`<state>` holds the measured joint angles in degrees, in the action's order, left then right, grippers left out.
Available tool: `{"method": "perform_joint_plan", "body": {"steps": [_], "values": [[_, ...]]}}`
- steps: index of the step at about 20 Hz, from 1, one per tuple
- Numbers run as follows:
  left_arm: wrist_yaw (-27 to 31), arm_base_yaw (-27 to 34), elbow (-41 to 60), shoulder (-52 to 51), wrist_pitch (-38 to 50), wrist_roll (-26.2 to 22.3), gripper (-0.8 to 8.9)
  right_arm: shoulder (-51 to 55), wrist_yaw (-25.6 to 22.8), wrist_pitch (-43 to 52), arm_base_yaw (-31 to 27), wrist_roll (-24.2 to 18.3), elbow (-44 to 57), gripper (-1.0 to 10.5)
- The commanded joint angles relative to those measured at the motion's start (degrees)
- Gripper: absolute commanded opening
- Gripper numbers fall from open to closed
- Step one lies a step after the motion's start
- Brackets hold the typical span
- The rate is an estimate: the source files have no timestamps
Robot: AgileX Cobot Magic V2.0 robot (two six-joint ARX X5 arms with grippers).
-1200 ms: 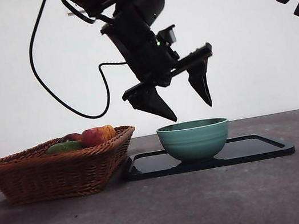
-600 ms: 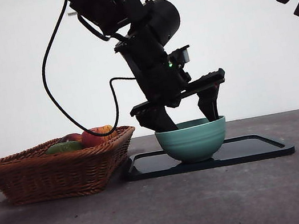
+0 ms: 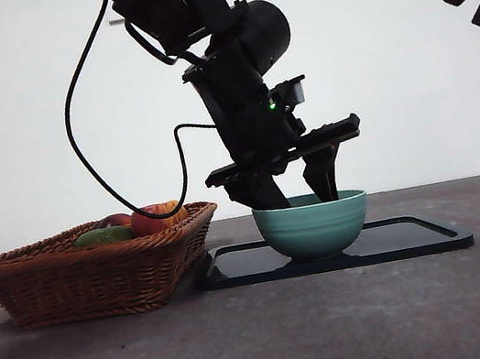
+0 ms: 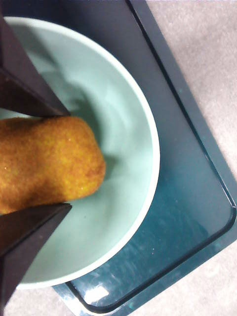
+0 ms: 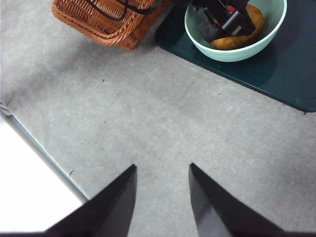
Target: Pick up the wifruite, put it on the bowl, pick up the plate, put it on desk
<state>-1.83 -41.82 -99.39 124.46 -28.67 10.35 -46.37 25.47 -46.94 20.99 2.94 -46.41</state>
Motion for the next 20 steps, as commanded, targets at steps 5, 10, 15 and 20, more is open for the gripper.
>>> {"method": "perform_joint_plan", "body": {"steps": [5, 10, 15, 20], "values": [[0.0, -0.6, -6.3, 1.1, -3.6, -0.5, 2.40, -0.2, 0.0, 0.5, 0.3, -0.4, -0.6, 1.7], [0.0, -0.5, -15.8, -0.7, -11.8, -1.2, 2.40, -0.2, 0.0, 0.6, 0.3, -0.4, -0.6, 1.7], [0.9, 1.1, -18.5, -8.9, -16.1, -1.8, 2.40, -0.2, 0.0, 0.6, 0.2, -0.4, -0.6, 1.7], [1.5, 4.6, -18.5, -20.7, -24.4, -2.6, 2.30, -0.2, 0.0, 0.6, 0.2, -0.4, -0.6, 1.7]]}}
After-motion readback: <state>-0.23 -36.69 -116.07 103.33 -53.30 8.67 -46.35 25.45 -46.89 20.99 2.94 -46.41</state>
